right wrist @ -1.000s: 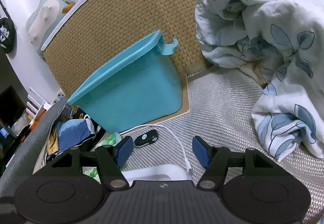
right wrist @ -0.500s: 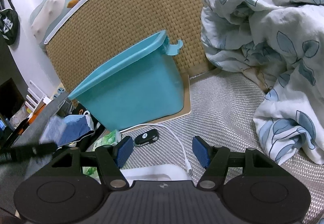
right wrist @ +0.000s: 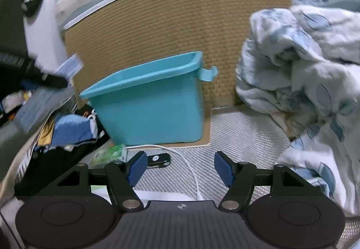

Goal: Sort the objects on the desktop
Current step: 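Carry the toothpaste box with the left gripper over the teal bin and lower it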

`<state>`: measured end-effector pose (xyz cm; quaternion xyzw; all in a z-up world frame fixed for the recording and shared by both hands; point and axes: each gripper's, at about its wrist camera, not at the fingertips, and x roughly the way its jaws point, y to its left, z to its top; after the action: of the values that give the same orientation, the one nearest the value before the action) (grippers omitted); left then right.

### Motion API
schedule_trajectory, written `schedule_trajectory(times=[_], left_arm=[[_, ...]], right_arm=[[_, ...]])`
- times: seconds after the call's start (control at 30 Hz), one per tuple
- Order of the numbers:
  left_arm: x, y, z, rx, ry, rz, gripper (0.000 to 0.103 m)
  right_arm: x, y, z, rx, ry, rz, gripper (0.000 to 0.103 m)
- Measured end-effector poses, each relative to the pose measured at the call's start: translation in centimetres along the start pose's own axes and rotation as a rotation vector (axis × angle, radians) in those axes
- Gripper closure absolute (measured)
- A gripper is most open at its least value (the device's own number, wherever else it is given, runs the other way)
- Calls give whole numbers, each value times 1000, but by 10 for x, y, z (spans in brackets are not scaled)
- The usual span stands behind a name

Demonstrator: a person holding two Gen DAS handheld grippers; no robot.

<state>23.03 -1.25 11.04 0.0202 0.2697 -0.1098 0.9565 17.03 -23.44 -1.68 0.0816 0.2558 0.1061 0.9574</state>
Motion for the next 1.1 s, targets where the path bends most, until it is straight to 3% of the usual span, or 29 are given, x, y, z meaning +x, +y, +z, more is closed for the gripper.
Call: schedule_trajectory(times=[0.33, 0.6, 0.87, 1.1], left_arm=[[36, -6, 55, 9, 4, -11, 71], [86, 3, 81, -69, 63, -9, 71], [146, 12, 98, -112, 136, 35, 71], [197, 16, 93, -164, 237, 40, 71]], right_arm=[[1, 9, -5, -71, 1, -5, 33], [1, 8, -4, -59, 2, -3, 33], [2, 8, -3, -53, 6, 8, 33], [4, 7, -2, -43, 12, 17, 33]])
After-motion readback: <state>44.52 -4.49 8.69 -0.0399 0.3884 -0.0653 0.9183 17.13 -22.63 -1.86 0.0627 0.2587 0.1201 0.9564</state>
